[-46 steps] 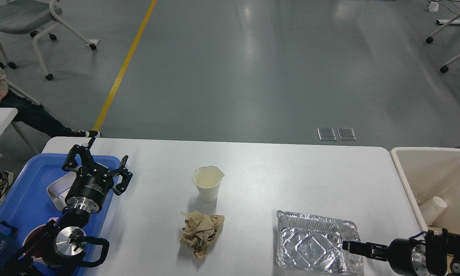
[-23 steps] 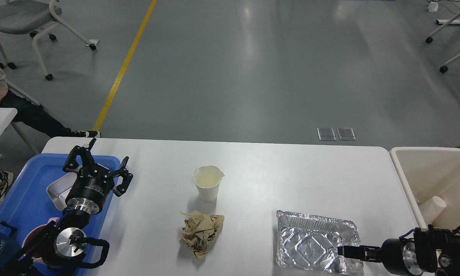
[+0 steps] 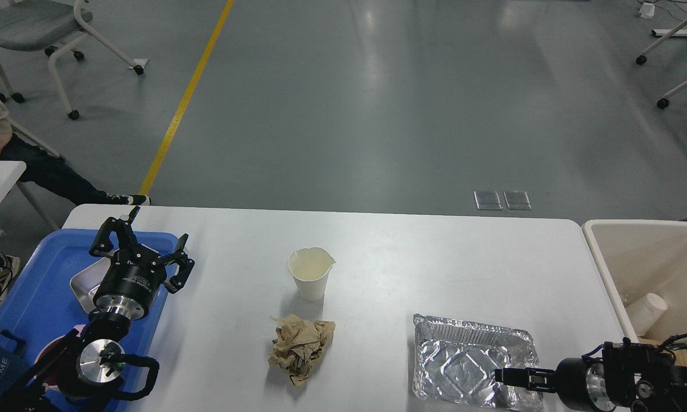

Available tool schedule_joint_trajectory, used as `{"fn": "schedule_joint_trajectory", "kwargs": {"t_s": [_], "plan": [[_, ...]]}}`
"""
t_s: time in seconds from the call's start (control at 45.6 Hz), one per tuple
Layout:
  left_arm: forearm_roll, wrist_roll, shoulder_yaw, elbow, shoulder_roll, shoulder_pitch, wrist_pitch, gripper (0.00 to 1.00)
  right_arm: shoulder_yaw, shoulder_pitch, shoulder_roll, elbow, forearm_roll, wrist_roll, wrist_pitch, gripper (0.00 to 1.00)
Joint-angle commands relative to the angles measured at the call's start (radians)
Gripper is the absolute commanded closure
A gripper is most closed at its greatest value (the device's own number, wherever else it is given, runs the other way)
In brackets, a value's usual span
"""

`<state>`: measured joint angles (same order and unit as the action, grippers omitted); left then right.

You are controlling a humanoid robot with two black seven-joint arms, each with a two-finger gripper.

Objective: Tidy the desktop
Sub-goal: 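Grasp the foil tray's edge with the right gripper, then lift the foil tray with the right gripper and carry it toward the white cup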

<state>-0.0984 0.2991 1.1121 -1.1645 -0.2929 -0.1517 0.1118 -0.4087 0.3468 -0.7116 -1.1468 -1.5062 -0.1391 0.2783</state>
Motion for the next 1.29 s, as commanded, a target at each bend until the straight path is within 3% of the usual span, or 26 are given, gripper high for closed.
{"fn": "schedule_joint_trajectory", "kwargs": {"t_s": [0.0,0.153,0.723,0.964,1.271], "plan": [[-0.001,0.000,0.000,0.000,0.005,0.001,0.000,0.04,0.014,0.000,0.000,0.002,0.001,-0.026,0.001,1.00],[-0.001,0.000,-0.001,0.000,0.008,0.001,-0.001,0.04,0.018,0.001,0.000,-0.001,0.001,-0.063,0.002,1.00],[-0.003,-0.002,-0.003,0.000,0.015,0.000,-0.003,0.04,0.018,0.047,-0.058,-0.045,0.006,-0.079,0.032,1.00],[-0.003,0.002,-0.032,-0.001,0.015,-0.002,-0.003,0.04,0.014,0.060,-0.190,-0.137,0.066,-0.079,0.094,1.00],[-0.003,0.002,-0.058,-0.014,0.017,-0.002,-0.020,0.04,0.010,0.121,-0.460,-0.298,0.152,-0.079,0.124,1.00]]}}
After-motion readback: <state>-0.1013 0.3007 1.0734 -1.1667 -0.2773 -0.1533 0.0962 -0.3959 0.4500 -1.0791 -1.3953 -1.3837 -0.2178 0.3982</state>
